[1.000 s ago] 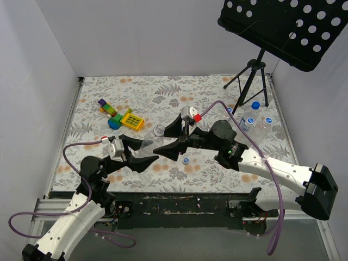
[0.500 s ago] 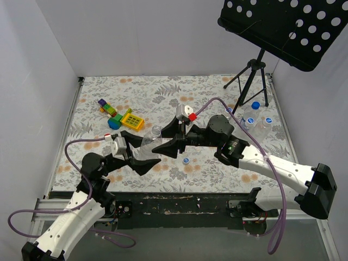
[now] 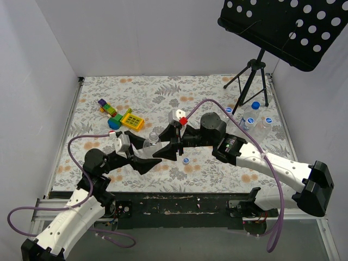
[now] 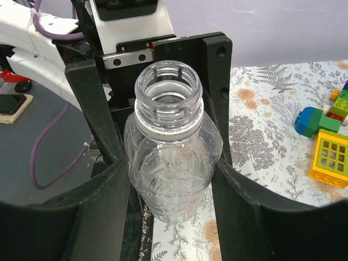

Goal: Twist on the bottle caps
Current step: Adjust the plastic bottle.

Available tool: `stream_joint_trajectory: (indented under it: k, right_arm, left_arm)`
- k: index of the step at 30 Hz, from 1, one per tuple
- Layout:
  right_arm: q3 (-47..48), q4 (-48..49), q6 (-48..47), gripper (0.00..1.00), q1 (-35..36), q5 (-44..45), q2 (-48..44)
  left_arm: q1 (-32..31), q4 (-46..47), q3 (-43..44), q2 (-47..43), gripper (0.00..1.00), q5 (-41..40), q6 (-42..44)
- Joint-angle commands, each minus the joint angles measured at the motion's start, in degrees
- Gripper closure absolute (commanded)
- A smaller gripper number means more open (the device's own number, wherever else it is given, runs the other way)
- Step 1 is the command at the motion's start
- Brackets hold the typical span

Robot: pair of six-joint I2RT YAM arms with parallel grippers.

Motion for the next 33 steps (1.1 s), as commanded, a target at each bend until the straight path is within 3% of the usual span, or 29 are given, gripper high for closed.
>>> stream_joint_trajectory:
  k: [1, 9, 10, 12, 16, 20, 26, 30, 33]
  right_arm:
    - [2.42, -0.67, -1.91, 0.75, 0.39, -1.24, -0.29]
    - [2.25, -3.22, -3.41, 0.75, 0.39, -0.27, -0.73]
    - [2.25, -3.40, -2.98, 0.71, 0.39, -0.01, -0.99]
    - [2.42, -4.01, -2.36, 0.53, 0.39, 0.61, -1.43]
    - [3.83, -9.18, -1.39, 0.35, 0.39, 8.05, -3.80]
    - [6.28, -20.51, -1.56, 0.27, 0.39, 19.30, -6.35]
    - [9.80, -40.81, -0.34, 0.24, 0.21, 38.38, -4.78]
    - [10.07, -49.35, 1.07, 0.25, 0.12, 43.58, -0.31]
    - [10.16, -51.82, 1.60, 0.25, -0.05, 44.82, 4.09]
  left_arm:
    - [0.18, -0.51, 2.29, 0.70, 0.29, 0.10, -0.08]
    - [0.18, -1.13, 2.56, 0.71, 0.51, -0.33, 0.71]
    - [0.18, -1.39, 2.56, 0.71, 0.55, -0.51, 0.97]
    - [0.18, -2.27, 2.74, 0.62, 0.59, -0.95, 1.67]
    - [0.18, -6.92, 3.96, 0.09, 0.59, -4.71, 4.83]
    - [0.18, -11.05, 4.75, -0.44, 0.59, -11.74, 6.25]
    - [0.18, -15.89, 6.25, -0.26, 0.61, -27.28, 4.93]
    - [0.18, -19.84, 7.39, 0.27, 0.62, -41.79, 2.91]
    - [0.18, -20.81, 7.74, 0.44, 0.62, -45.94, 2.38]
